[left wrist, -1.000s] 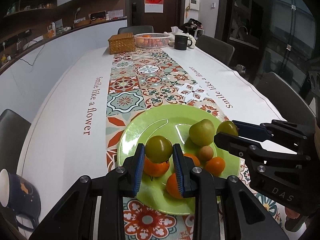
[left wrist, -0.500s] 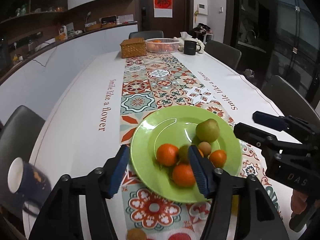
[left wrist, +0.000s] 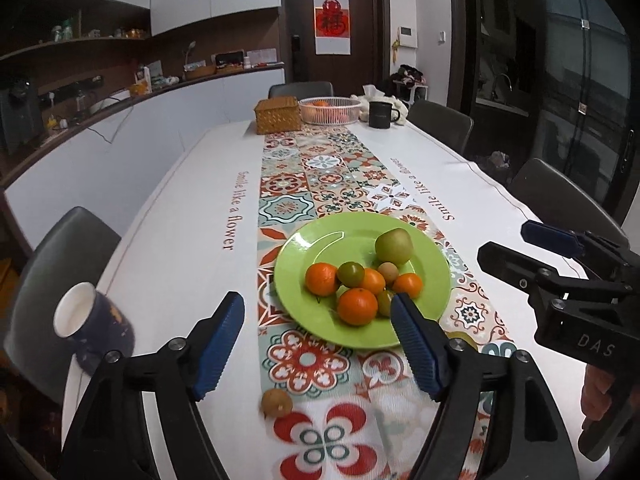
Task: Organize fruits
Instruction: 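Open both tools to drop the green tomatoes onto the plate, then grasp a brown kiwi with the left tool while the right tool grasps the pomelo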
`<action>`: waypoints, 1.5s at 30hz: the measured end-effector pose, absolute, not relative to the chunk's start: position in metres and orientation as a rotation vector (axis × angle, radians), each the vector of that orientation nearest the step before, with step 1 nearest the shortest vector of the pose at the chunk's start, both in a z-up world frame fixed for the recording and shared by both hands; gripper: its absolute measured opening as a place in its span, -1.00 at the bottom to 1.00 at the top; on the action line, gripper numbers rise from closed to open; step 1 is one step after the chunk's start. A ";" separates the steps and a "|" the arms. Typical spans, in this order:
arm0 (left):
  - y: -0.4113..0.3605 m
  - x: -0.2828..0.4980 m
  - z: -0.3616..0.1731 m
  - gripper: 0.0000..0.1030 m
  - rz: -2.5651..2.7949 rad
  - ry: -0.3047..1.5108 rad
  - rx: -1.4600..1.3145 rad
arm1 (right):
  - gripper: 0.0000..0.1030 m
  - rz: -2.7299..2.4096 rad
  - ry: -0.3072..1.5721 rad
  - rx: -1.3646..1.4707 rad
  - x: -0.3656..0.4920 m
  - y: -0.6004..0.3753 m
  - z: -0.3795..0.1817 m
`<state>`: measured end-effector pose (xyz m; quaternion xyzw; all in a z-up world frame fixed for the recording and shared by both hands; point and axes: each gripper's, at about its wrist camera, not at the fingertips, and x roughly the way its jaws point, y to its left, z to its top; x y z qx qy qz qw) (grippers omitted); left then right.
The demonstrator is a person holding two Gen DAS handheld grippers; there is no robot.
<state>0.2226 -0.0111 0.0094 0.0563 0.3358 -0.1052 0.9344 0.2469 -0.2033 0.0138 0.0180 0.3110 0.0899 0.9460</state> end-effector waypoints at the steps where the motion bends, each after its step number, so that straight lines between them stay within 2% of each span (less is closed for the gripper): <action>1: -0.010 0.218 0.011 0.52 -0.213 0.682 0.117 | 0.41 0.178 0.630 0.037 0.243 -0.203 0.015; 7: -0.001 0.189 0.019 0.59 -0.195 0.659 0.109 | 0.48 0.178 0.617 0.036 0.218 -0.198 0.023; 18: 0.017 0.151 0.011 0.60 -0.150 0.664 0.093 | 0.49 0.164 0.639 0.019 0.185 -0.185 0.019; 36: 0.038 0.167 -0.052 0.60 -0.119 0.815 0.081 | 0.49 0.098 0.771 -0.023 0.186 -0.173 -0.029; 39: 0.040 0.177 -0.062 0.58 -0.123 0.835 0.089 | 0.49 0.087 0.804 -0.024 0.193 -0.172 -0.040; 45: 0.041 0.200 -0.077 0.36 -0.147 0.869 0.080 | 0.49 0.065 0.846 -0.040 0.207 -0.166 -0.057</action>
